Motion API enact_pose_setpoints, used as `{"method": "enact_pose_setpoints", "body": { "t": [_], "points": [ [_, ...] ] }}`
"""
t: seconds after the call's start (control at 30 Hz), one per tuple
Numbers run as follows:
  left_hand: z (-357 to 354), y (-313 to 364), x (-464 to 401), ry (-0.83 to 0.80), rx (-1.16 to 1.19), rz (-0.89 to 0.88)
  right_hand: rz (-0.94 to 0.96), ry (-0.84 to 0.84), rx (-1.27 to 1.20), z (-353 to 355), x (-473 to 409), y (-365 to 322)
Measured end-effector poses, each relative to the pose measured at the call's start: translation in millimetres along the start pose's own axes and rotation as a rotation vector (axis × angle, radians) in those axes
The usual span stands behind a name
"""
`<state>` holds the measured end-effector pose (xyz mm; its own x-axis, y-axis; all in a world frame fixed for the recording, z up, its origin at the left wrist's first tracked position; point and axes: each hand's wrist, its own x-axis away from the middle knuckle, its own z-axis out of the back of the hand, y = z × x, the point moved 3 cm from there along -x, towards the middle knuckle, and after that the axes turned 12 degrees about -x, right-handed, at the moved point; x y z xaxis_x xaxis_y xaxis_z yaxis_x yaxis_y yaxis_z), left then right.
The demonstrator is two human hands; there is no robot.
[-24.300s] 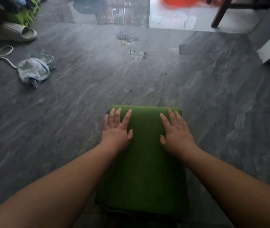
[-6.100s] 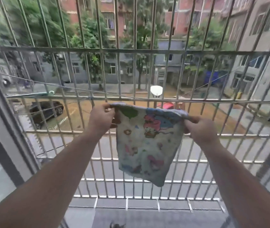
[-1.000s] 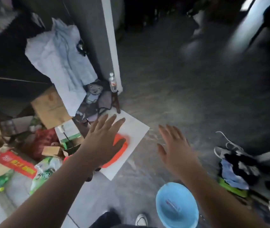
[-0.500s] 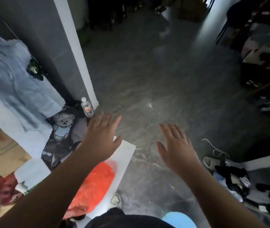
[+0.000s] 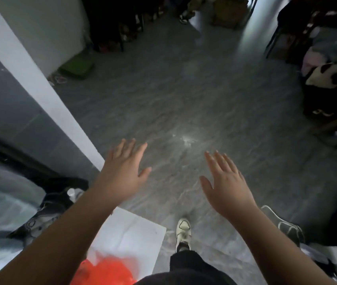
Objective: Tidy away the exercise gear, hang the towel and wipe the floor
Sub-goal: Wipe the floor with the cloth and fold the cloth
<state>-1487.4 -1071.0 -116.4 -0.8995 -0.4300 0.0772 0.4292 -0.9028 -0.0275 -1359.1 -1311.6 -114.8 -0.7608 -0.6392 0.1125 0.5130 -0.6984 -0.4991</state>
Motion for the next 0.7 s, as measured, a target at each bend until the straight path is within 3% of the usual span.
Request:
{"method": "enact_pose_setpoints", "body": {
  "t": [0.27,0.7],
  "points": [
    [26.7,-24.6,-189.9,-0.062,-0.015,0.082,0.102,-0.123,0.034,35.8,-220.0,-7.7],
    [34.0,-231.6,-506.2,-0.069,-0.012,0.218,0.195,-0.151,0.039,3.7,-598.4,-122.9]
  ]
}}
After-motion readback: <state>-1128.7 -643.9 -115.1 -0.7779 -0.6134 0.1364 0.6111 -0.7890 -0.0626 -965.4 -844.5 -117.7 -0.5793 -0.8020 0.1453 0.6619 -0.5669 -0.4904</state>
